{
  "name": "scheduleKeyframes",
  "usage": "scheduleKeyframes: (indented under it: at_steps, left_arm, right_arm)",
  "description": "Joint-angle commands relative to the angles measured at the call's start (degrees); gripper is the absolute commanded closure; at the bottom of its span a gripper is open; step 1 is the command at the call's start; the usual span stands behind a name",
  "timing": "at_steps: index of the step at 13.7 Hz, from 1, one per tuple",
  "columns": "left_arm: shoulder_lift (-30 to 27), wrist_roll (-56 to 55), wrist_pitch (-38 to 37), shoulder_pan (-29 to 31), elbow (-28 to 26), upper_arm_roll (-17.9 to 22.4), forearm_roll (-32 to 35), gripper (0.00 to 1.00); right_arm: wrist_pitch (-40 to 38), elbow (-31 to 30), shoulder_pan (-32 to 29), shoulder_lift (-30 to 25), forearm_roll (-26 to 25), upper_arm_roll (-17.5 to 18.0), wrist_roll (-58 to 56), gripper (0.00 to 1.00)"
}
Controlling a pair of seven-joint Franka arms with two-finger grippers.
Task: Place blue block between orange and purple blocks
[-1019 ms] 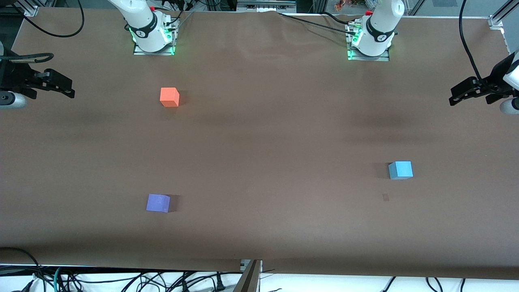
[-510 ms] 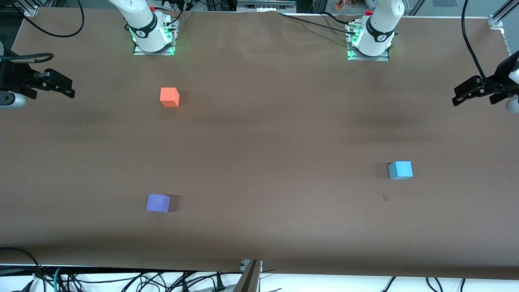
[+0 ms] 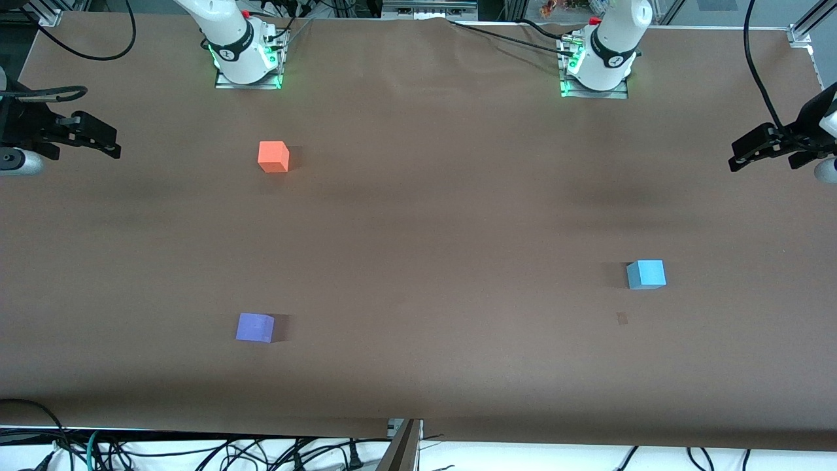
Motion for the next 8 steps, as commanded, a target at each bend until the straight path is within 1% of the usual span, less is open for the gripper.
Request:
scheduleKeyframes:
  at_steps: [1, 8]
  left_arm:
    - [0.72, 0.12, -0.5, 0.18, 1.49, -0.13, -0.75, 0.0]
    - [0.63, -0.41, -1.82, 0.27, 0.87, 0.04, -0.75, 0.0]
  right_arm:
    - [-0.06, 0.52, -0.53, 0.12, 0.94, 0.16, -1.03, 0.0]
    - [-0.06, 0.61, -0.45, 0.29, 0.94, 0.16, -1.03, 0.0]
